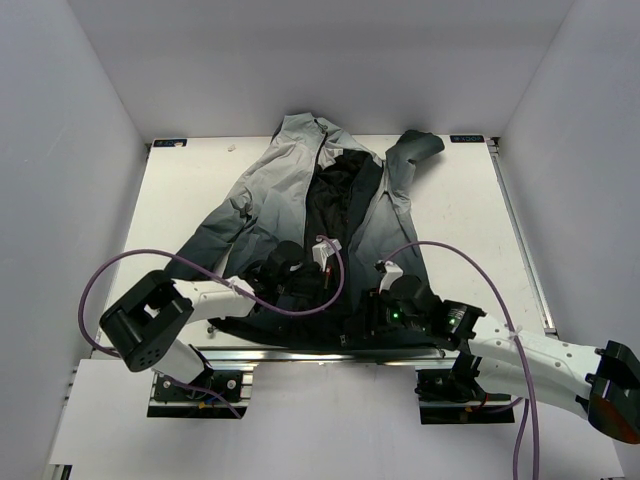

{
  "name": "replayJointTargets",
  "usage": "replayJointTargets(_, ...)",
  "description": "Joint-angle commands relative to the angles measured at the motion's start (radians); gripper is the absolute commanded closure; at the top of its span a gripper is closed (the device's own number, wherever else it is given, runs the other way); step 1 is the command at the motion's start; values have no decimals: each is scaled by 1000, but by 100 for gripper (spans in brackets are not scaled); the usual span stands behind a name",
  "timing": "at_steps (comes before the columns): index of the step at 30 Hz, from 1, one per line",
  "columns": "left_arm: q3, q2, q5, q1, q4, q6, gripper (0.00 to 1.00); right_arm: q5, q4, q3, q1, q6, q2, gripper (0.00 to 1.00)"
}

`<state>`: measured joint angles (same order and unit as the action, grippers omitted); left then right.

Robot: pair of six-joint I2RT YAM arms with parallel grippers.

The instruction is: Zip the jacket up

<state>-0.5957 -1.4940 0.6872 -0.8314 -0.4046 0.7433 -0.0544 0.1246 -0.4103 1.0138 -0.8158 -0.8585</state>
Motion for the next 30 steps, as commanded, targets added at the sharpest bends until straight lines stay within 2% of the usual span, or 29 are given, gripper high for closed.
replayJointTargets(1,7,60,-12,-11,-51,18,100,4,-48,34,0,-46,2,44)
replayJointTargets(6,22,77,-17,-21,-102,40,100,-30,-112,93,2,-95,19,45)
replayJointTargets(8,27,84,-17,-25,-117,47,100,-36,-160,106,2,-97,26,49)
replayJointTargets(12,27,89,-40,-26,-93,48,100,-38,-169,114,2,-100,45,71)
replayJointTargets(14,30,92,-57,-26,-88,50,100,-41,-171,122,0,-102,58,76)
replayJointTargets(15,28,95,-66,-26,-86,50,100,-42,-169,129,2,-103,71,76)
replayJointTargets(18,28,101,-98,-25,-68,50,100,-56,-164,136,2,-98,93,67)
replayJointTargets(20,27,101,-98,-25,-71,50,100,-73,-171,139,0,-89,96,64)
replayJointTargets(30,16,95,-103,-25,-66,51,100,-121,-214,116,8,-77,12,70)
